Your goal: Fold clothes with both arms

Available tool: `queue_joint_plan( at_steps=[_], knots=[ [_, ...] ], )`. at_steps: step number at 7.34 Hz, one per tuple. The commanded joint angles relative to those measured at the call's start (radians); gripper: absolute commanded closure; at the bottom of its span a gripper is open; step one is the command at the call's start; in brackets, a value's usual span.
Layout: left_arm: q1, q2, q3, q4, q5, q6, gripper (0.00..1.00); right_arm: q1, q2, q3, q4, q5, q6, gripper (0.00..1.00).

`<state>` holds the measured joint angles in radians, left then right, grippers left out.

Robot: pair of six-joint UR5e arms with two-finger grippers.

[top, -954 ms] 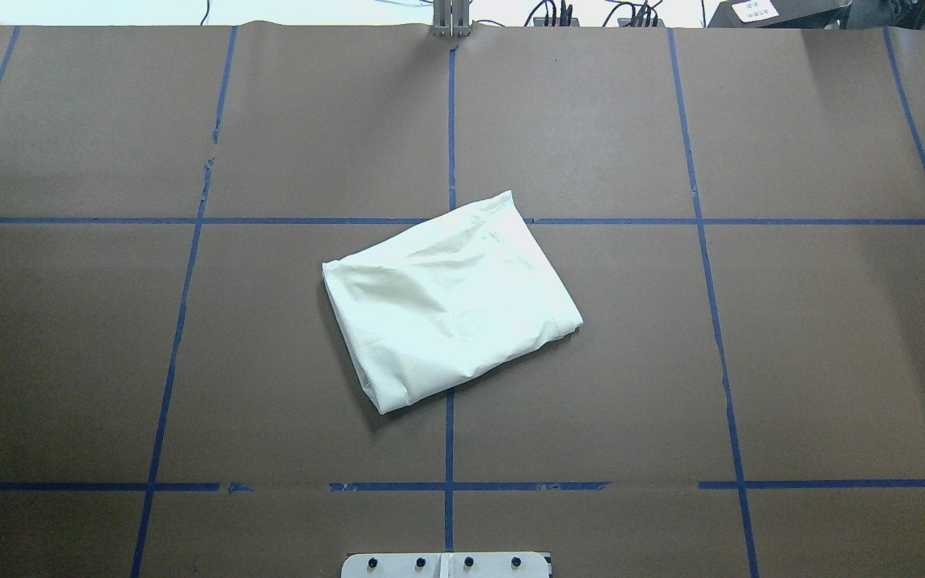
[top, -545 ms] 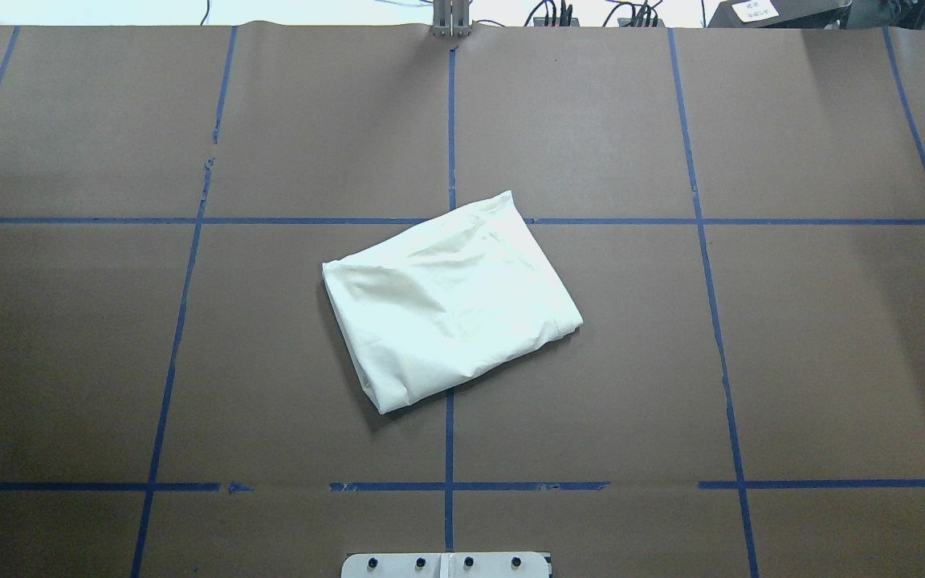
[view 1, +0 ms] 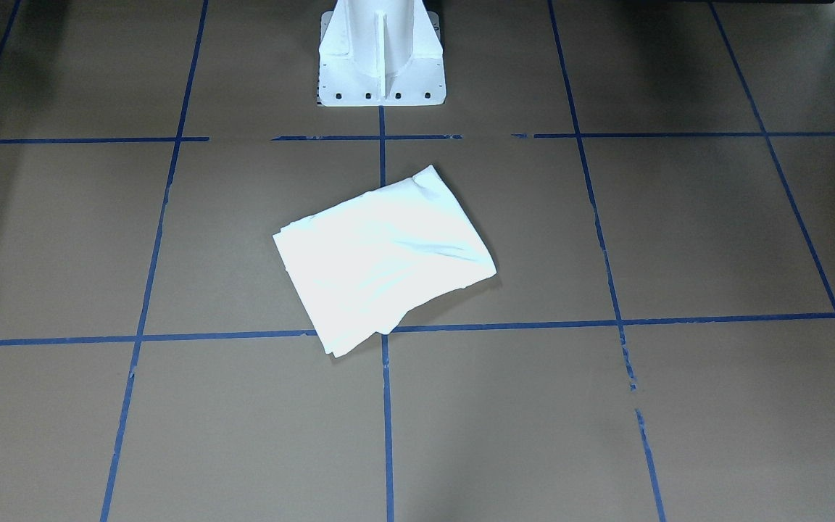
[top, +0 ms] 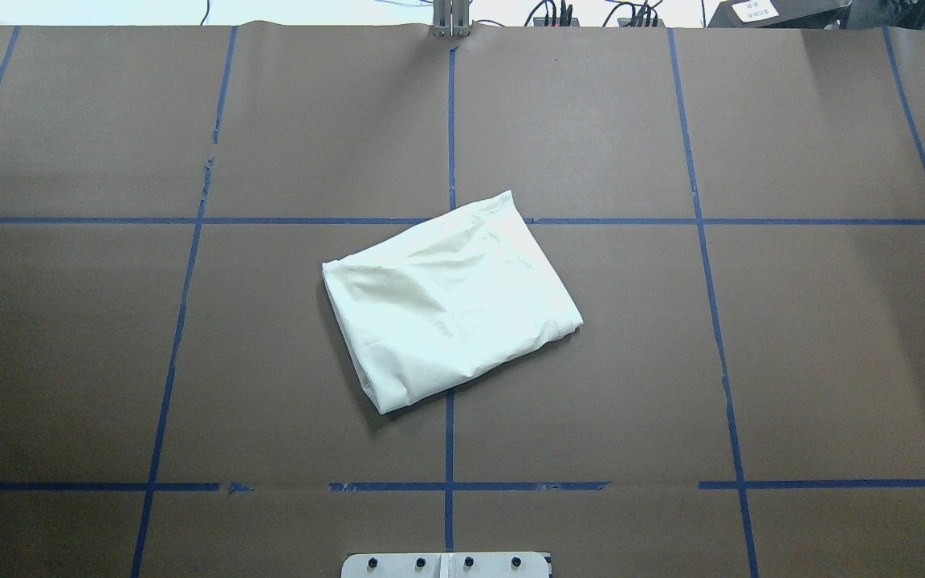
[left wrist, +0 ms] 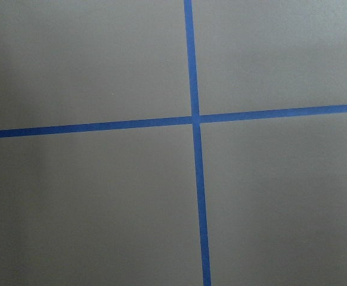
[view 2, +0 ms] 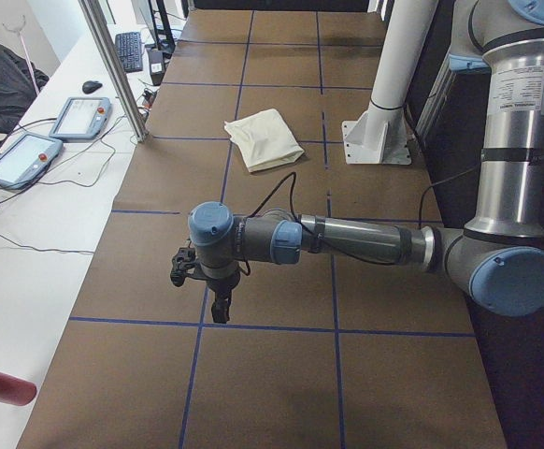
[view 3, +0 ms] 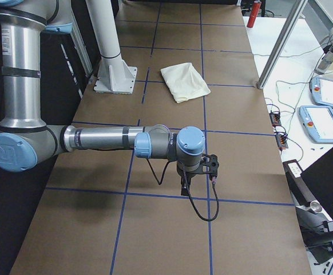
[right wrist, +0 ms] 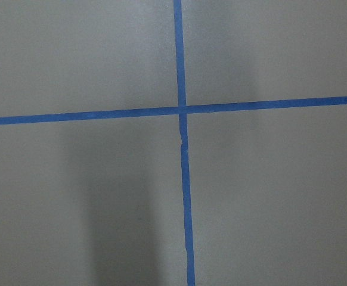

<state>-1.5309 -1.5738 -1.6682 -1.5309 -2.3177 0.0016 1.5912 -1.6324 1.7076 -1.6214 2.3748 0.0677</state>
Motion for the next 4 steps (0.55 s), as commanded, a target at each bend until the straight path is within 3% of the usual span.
queue_joint_plan(
  at_steps=[1, 4],
  knots=[
    [0.000, 0.000, -0.001, 0.000, -0.008, 0.000, 0.00, -0.002, 0.000, 0.000, 0.000, 0.000, 0.000, 0.00],
    [0.000, 0.001, -0.002, -0.005, -0.029, 0.000, 0.00, -0.004, 0.000, -0.005, 0.000, -0.002, -0.002, 0.00]
  ],
)
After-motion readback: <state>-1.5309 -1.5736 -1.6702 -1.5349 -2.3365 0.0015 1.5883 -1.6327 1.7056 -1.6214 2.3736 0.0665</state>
